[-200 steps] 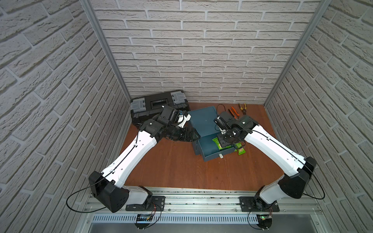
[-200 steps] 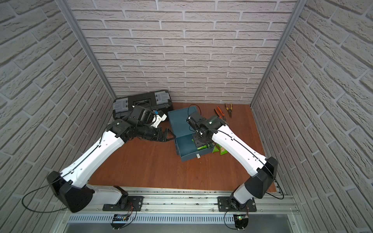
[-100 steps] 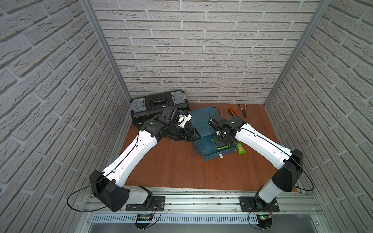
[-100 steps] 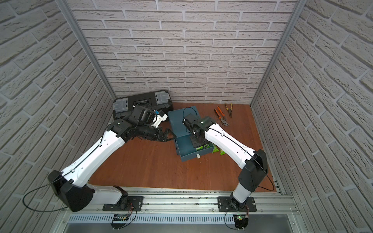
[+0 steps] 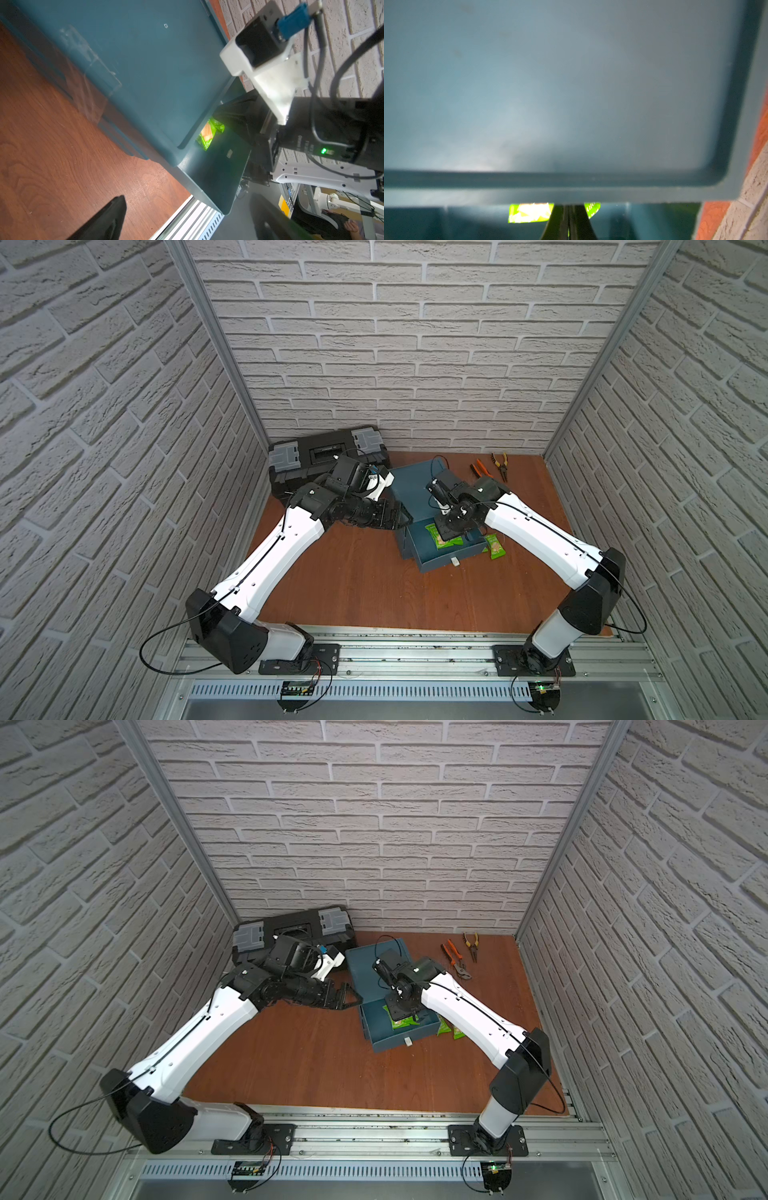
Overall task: Take the cookies out of the drawer
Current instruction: Pick up the cookie from the drawer, then place the cookie at the center of the board.
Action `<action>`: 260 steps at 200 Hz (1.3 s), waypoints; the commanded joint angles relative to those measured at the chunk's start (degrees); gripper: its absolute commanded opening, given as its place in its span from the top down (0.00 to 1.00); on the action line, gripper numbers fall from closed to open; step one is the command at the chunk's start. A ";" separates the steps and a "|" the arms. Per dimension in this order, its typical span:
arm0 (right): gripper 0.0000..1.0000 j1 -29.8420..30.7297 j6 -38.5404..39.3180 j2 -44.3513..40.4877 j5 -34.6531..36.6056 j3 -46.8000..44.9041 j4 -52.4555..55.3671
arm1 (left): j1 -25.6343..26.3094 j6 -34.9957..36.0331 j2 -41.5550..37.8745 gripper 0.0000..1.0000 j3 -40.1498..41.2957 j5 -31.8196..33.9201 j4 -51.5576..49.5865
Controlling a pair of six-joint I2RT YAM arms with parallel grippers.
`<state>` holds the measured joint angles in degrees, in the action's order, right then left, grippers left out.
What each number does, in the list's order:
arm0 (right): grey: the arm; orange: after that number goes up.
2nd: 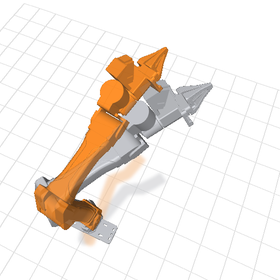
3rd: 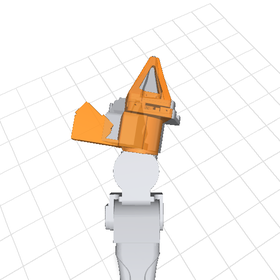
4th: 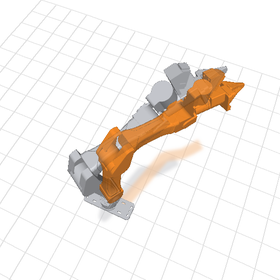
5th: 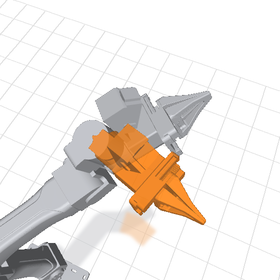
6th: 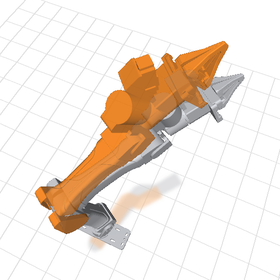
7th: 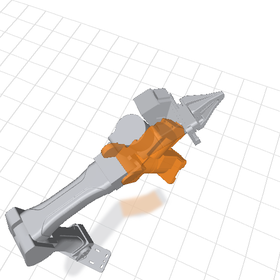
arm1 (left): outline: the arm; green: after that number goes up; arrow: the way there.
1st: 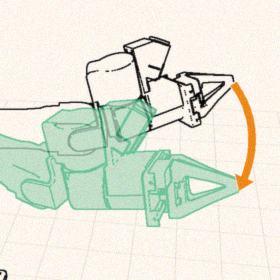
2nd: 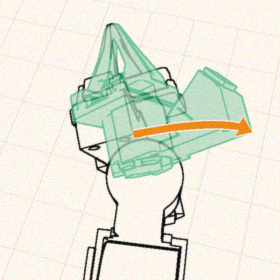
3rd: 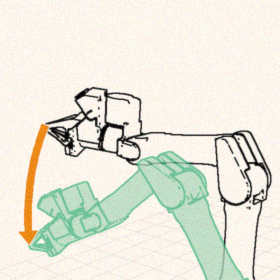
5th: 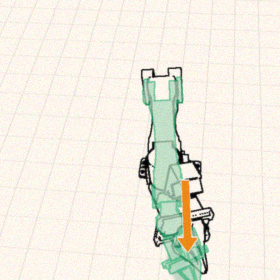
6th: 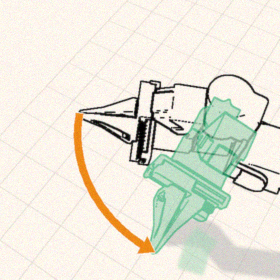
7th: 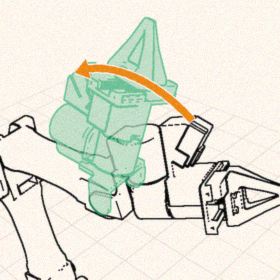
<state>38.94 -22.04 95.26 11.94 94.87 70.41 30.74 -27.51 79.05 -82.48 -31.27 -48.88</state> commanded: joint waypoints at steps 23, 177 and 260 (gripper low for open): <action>0.94 0.98 -0.32 -2.64 2.07 -0.26 0.76 | -0.50 1.83 1.00 0.02 -1.72 0.06 0.74; 0.97 -0.21 2.62 -14.19 -1.11 2.81 -0.58 | -0.59 5.19 6.82 0.02 -10.21 0.11 -2.67; 0.97 -8.21 6.59 -14.92 -2.41 9.51 1.57 | -0.51 4.84 8.79 0.02 -15.98 -0.24 -3.50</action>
<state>33.54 -18.55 81.76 10.00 102.85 71.18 30.50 -23.57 86.78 -95.66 -31.16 -52.31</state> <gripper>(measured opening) 0.075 0.985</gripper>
